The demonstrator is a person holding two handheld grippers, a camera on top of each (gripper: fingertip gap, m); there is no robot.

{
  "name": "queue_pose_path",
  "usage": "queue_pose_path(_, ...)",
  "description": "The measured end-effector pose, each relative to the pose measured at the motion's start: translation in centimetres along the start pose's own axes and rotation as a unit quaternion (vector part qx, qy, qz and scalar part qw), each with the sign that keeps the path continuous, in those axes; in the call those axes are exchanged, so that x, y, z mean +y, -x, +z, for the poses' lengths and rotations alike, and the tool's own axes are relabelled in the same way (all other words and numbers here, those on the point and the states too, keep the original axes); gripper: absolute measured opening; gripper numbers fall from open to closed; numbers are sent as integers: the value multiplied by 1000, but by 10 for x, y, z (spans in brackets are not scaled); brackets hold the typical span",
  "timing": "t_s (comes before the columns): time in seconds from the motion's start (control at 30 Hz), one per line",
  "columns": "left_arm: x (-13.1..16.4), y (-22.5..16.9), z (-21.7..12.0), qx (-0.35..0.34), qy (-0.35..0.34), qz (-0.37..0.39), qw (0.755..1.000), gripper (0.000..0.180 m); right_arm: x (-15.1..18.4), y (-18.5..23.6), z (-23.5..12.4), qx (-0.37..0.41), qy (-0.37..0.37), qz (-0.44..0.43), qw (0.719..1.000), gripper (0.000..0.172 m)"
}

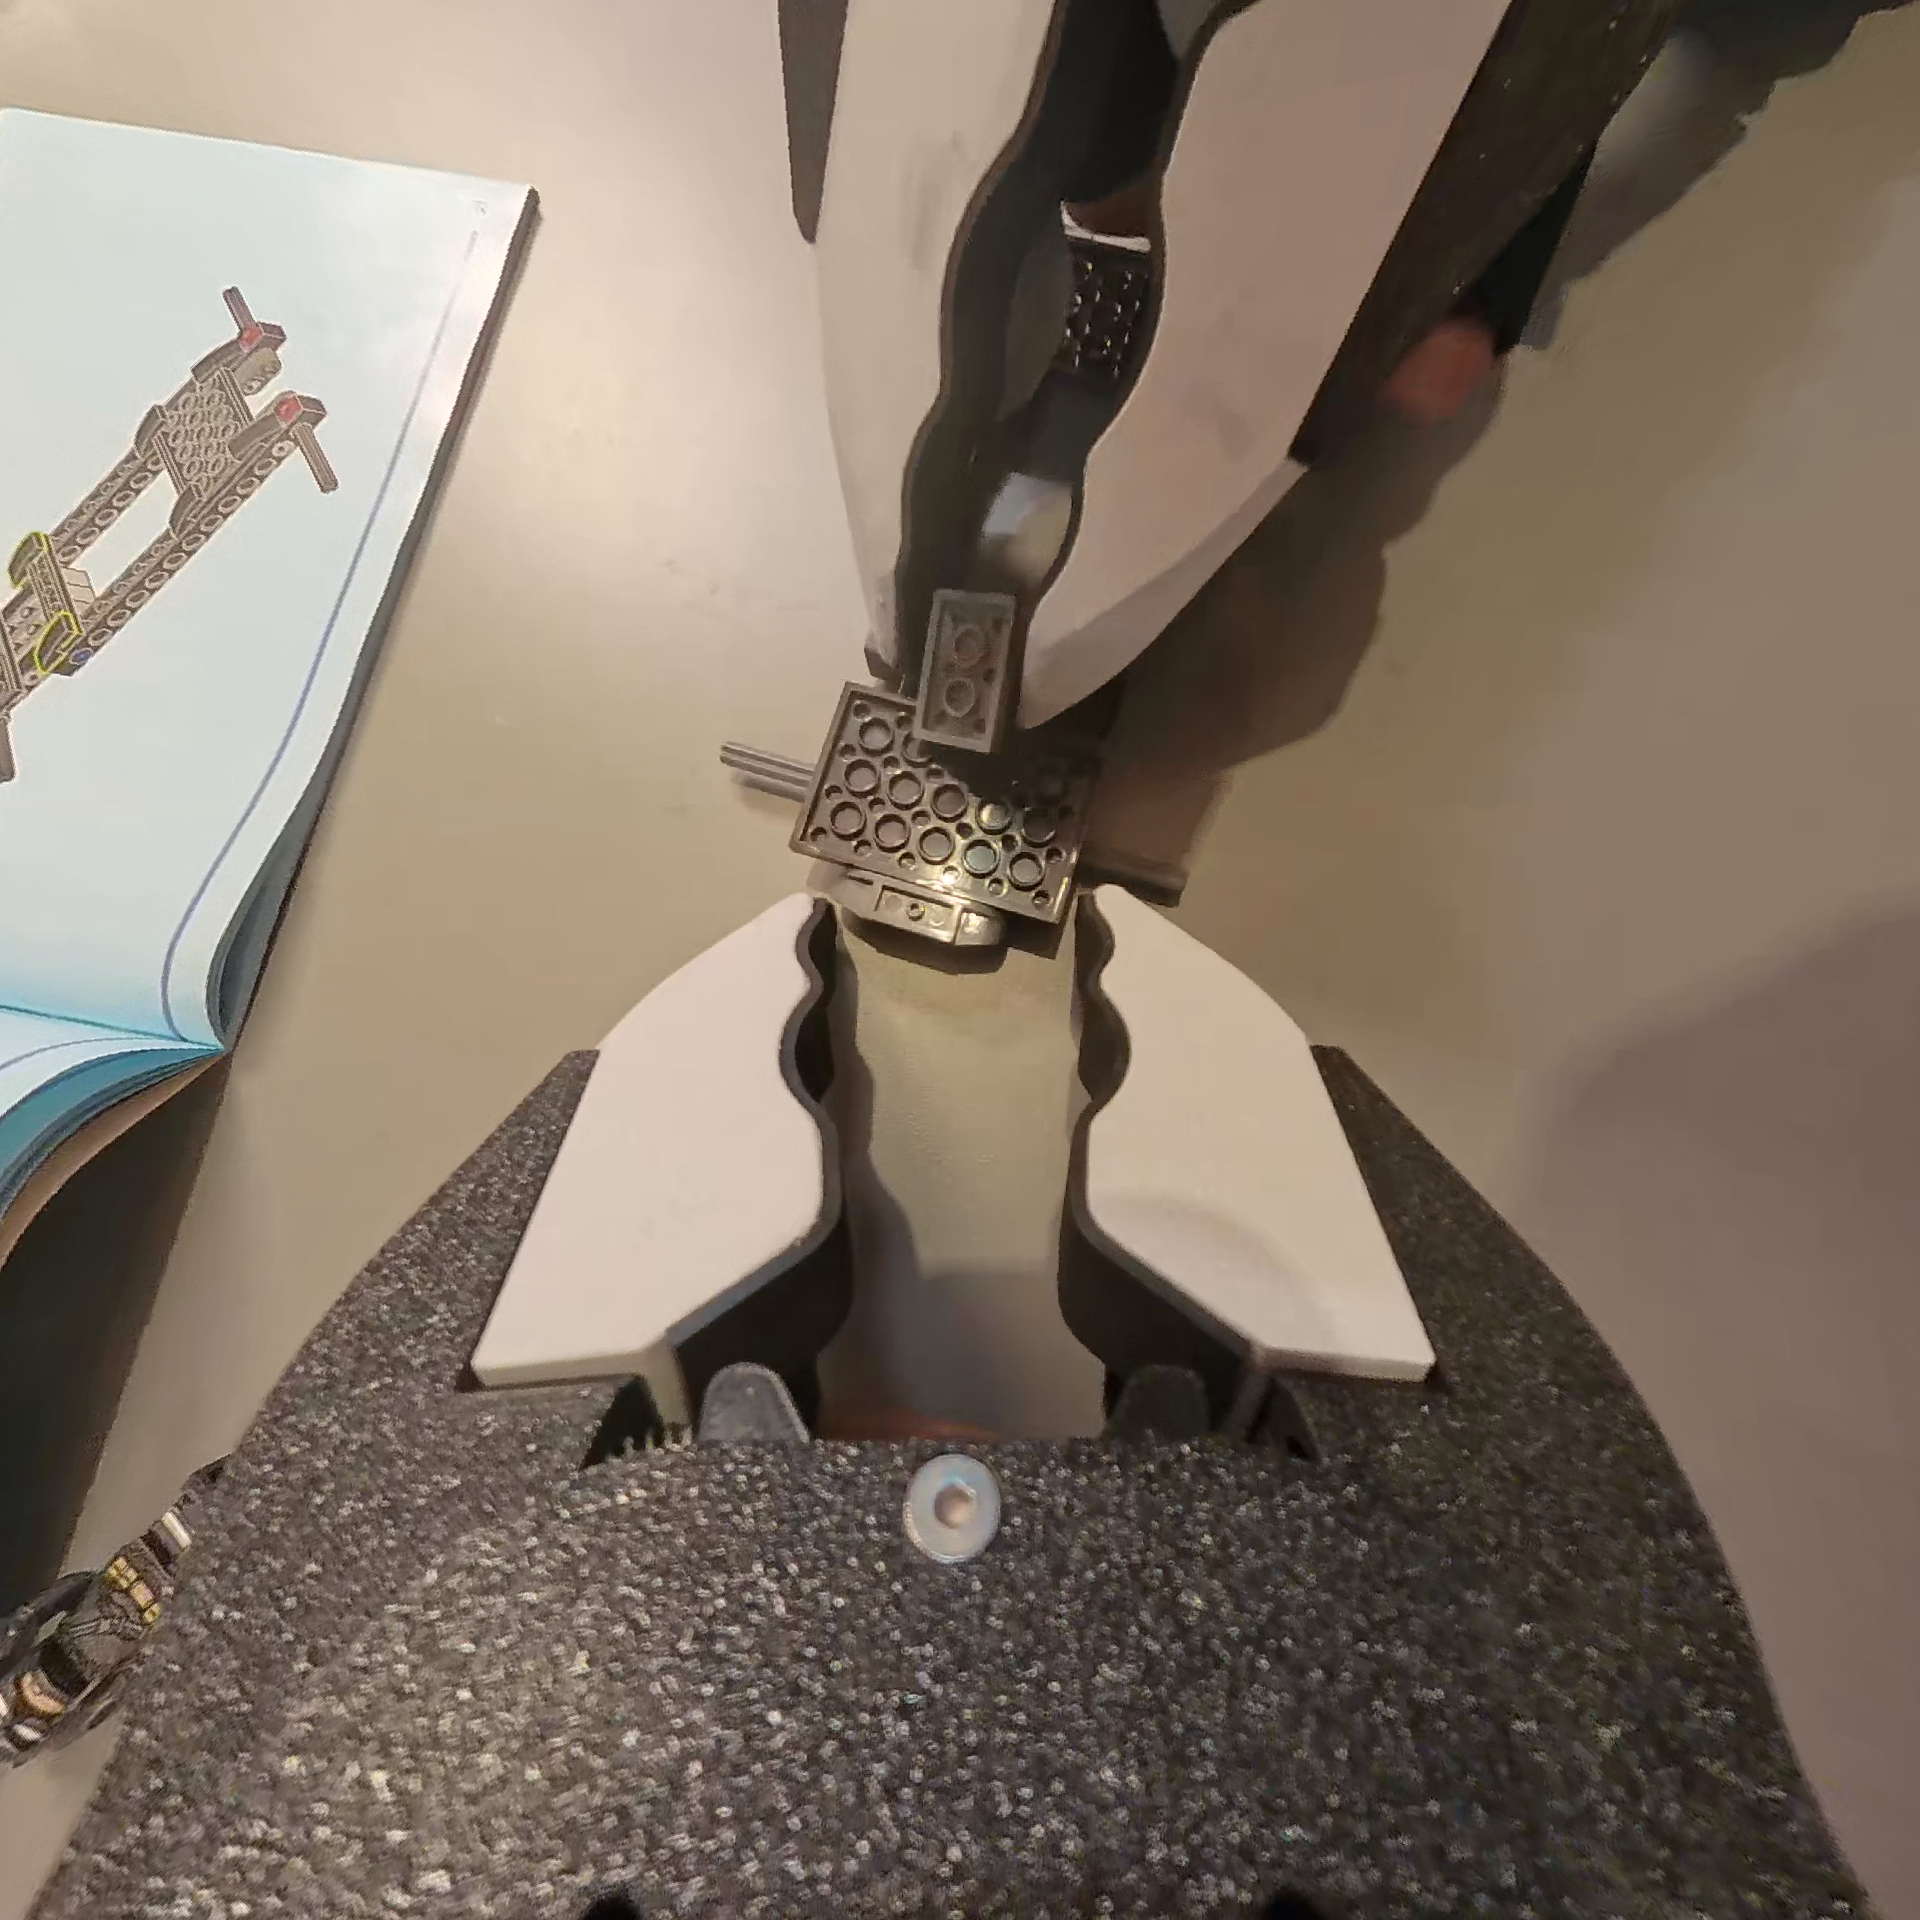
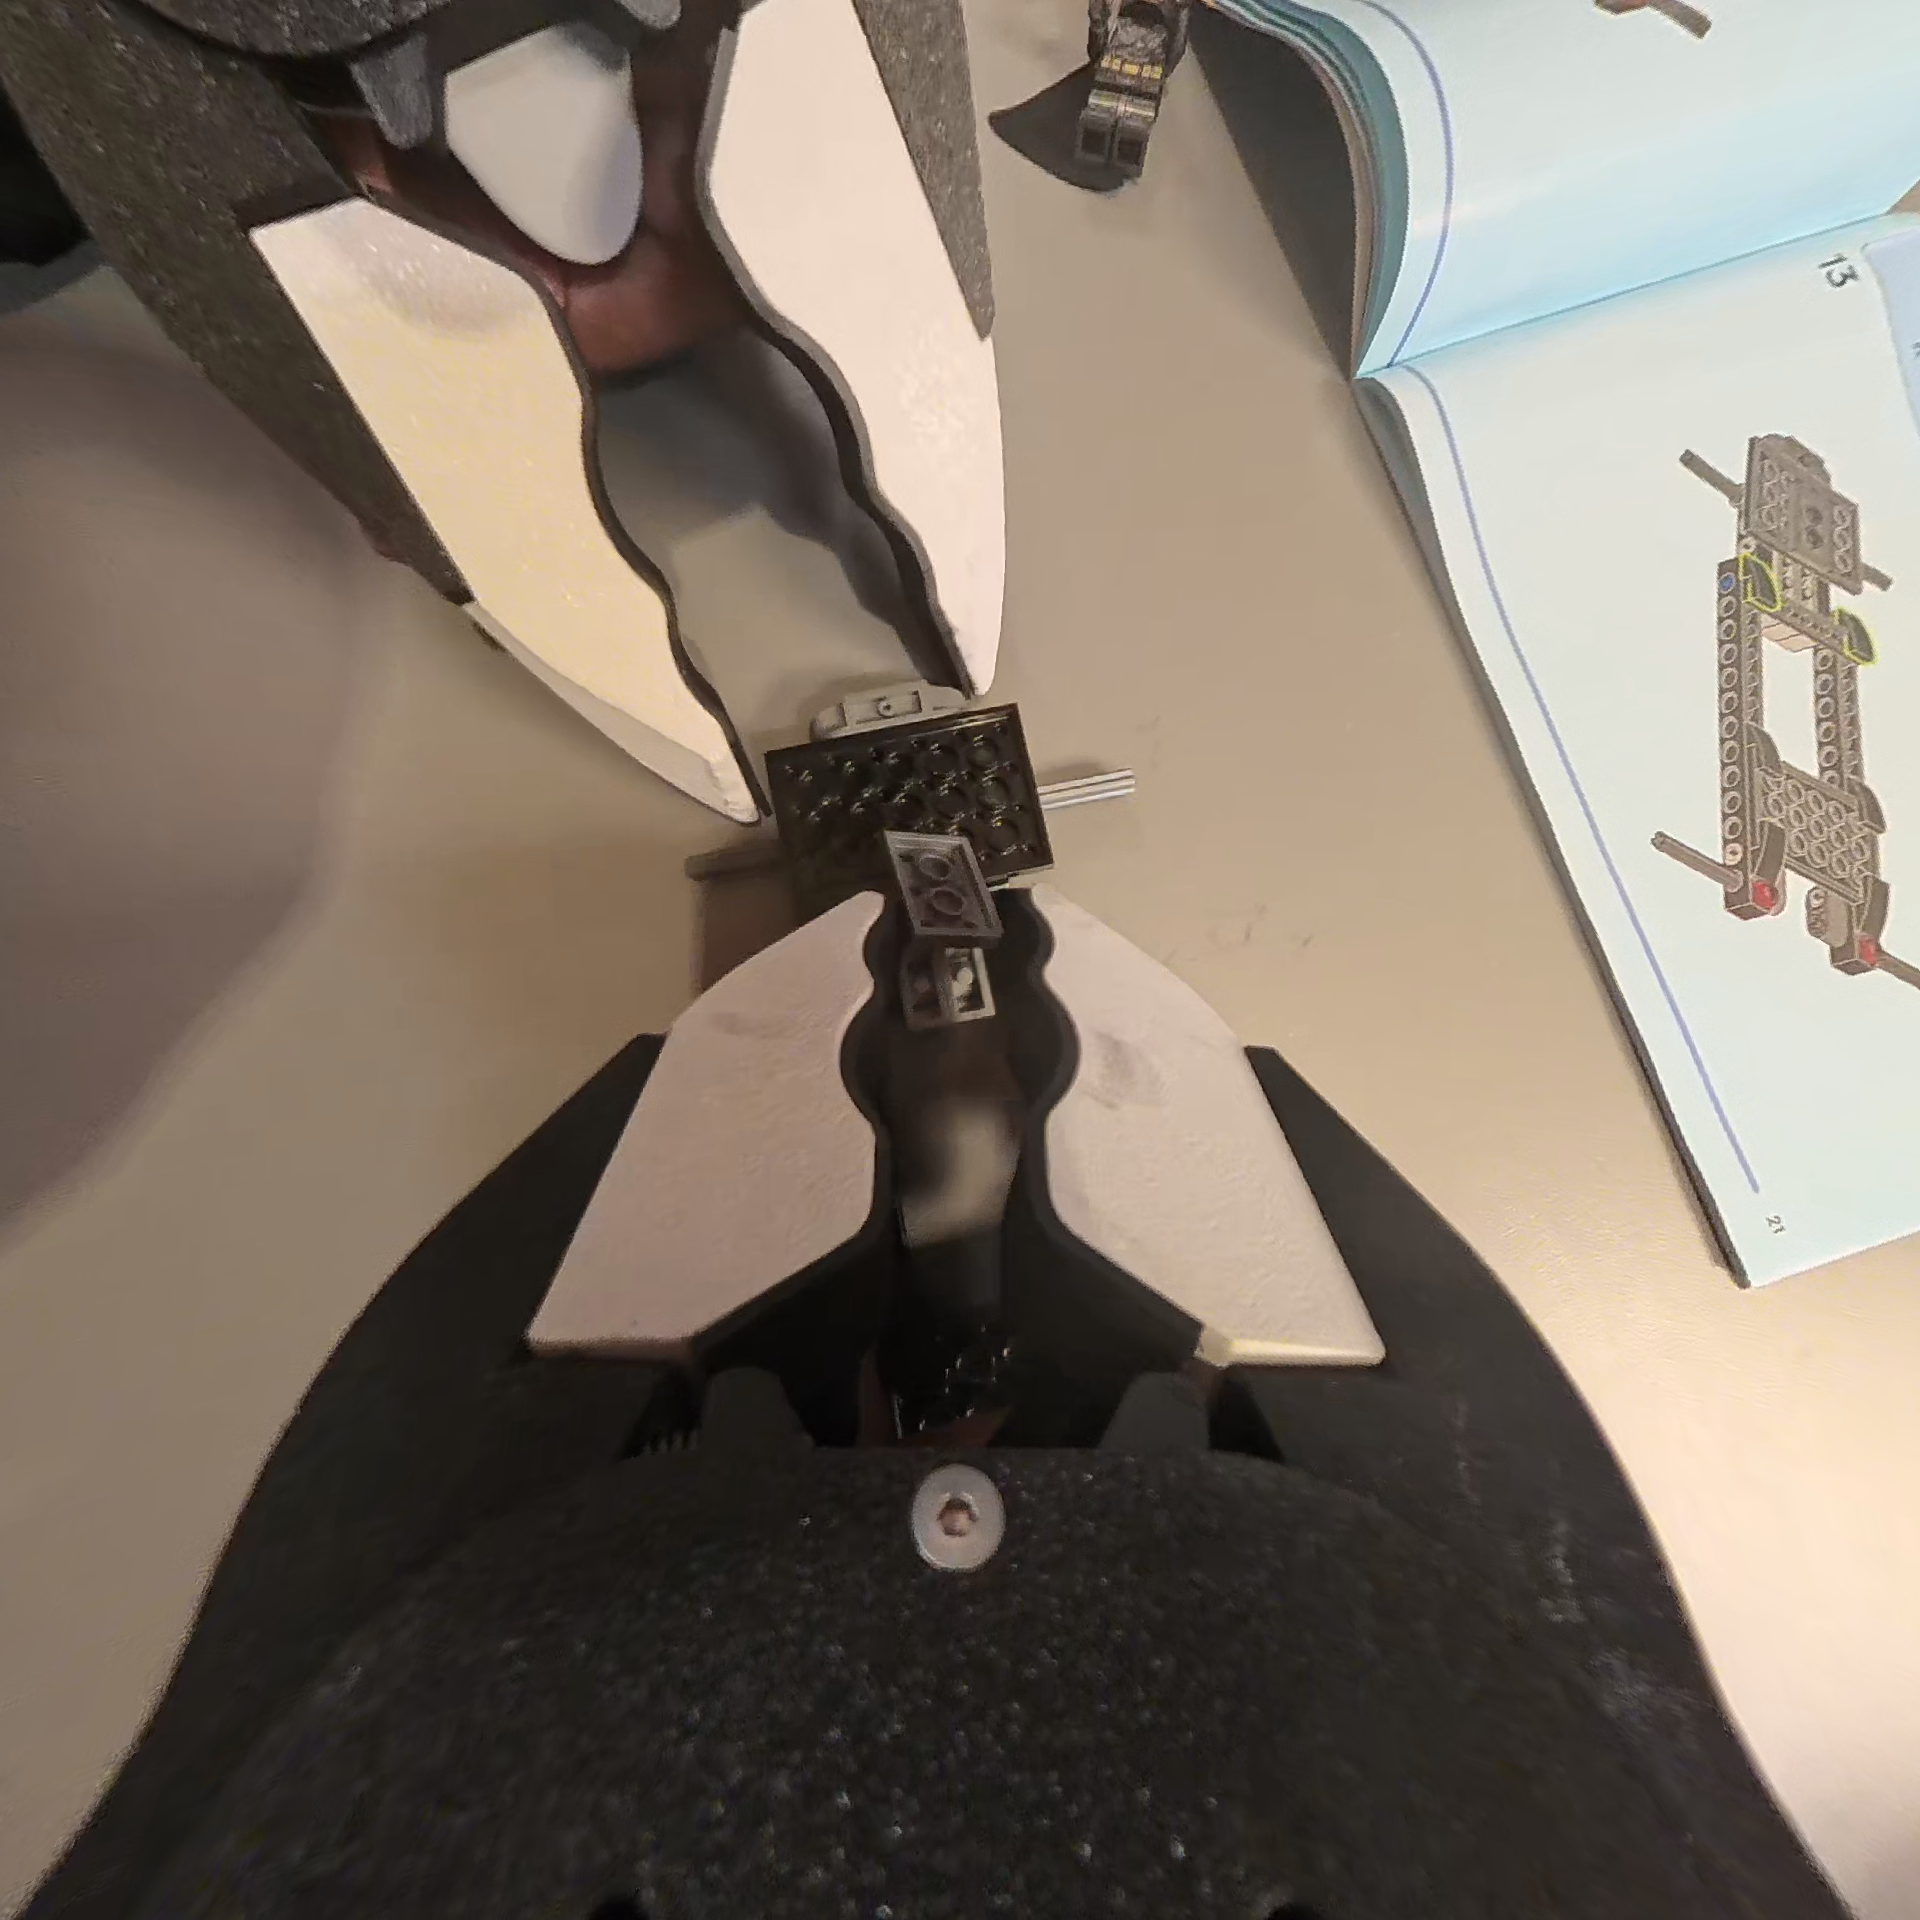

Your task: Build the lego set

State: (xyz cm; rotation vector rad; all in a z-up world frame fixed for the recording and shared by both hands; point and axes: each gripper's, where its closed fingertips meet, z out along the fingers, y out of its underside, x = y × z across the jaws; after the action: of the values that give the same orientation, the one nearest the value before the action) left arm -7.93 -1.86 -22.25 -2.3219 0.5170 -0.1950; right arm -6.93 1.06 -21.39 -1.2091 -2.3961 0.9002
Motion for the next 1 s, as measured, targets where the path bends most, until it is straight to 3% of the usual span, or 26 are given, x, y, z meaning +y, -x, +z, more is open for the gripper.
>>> queue_pose_path(1.0,4,3,1,-3,8,-5,1000,45,-16,4,5,3,-35,-69,997,16)
